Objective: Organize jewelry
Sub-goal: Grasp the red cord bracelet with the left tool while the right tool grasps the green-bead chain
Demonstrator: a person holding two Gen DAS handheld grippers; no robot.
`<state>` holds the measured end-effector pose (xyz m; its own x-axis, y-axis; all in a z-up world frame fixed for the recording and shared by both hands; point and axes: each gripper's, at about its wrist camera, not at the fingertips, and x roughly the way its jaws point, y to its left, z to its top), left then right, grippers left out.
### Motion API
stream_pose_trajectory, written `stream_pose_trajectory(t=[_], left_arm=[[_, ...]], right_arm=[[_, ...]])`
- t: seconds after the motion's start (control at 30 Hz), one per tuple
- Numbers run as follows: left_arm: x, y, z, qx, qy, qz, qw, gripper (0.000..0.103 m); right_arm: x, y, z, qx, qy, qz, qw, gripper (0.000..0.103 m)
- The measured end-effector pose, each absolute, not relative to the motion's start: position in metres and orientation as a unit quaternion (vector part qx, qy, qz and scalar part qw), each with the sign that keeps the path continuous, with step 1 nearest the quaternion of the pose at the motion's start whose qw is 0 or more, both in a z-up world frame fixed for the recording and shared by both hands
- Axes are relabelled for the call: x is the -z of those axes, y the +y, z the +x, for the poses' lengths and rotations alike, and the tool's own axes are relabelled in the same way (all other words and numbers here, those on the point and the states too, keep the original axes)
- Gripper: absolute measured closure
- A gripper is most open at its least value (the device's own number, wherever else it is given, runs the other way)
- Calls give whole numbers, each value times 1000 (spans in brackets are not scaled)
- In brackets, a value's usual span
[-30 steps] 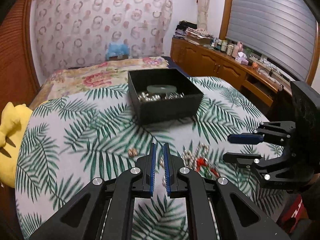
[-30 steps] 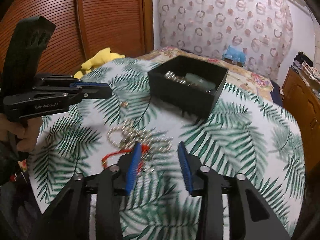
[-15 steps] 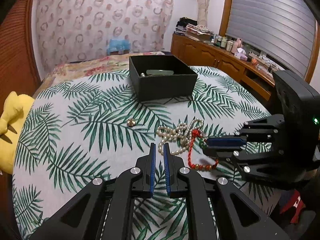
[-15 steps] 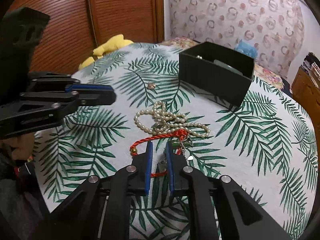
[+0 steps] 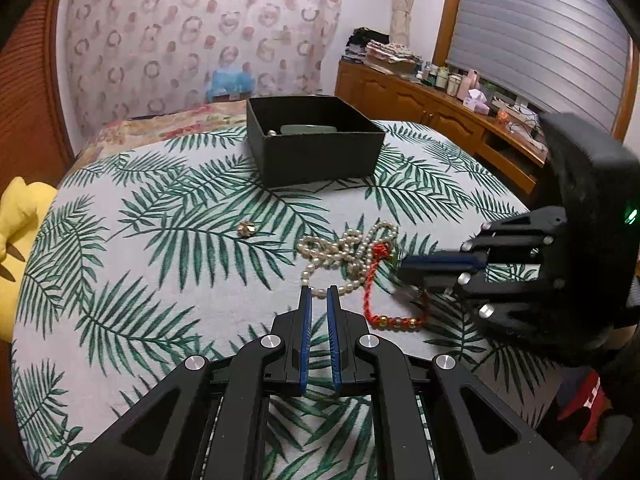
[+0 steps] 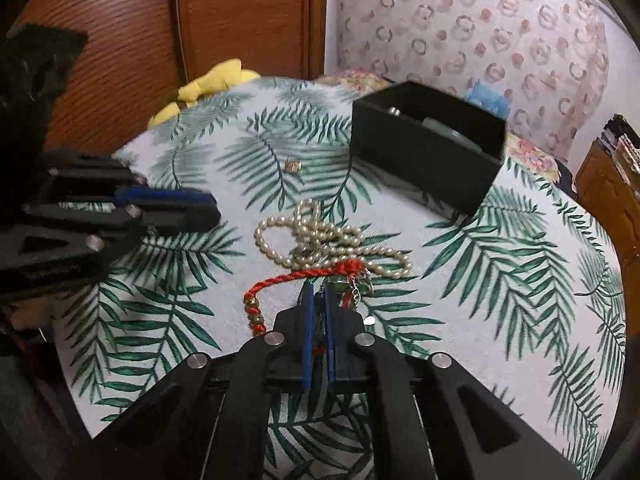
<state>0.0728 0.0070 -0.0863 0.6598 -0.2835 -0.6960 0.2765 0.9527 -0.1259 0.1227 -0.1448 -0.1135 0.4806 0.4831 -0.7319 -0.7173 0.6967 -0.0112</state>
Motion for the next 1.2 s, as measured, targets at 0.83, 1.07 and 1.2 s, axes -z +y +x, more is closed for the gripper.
stream_pose_trajectory(t=[0.83, 1.07, 1.2], left_arm=[[105, -43, 95, 174, 418, 43, 890, 96], [107, -42, 93, 167, 419, 47, 892, 83], [108, -43, 93, 166, 417, 53, 892, 83]], right_arm=[[80, -202, 114, -340, 322, -111, 876, 97], [81, -201, 112, -342, 323, -114, 875, 97], [81, -199, 112, -341, 324, -114, 875, 97]])
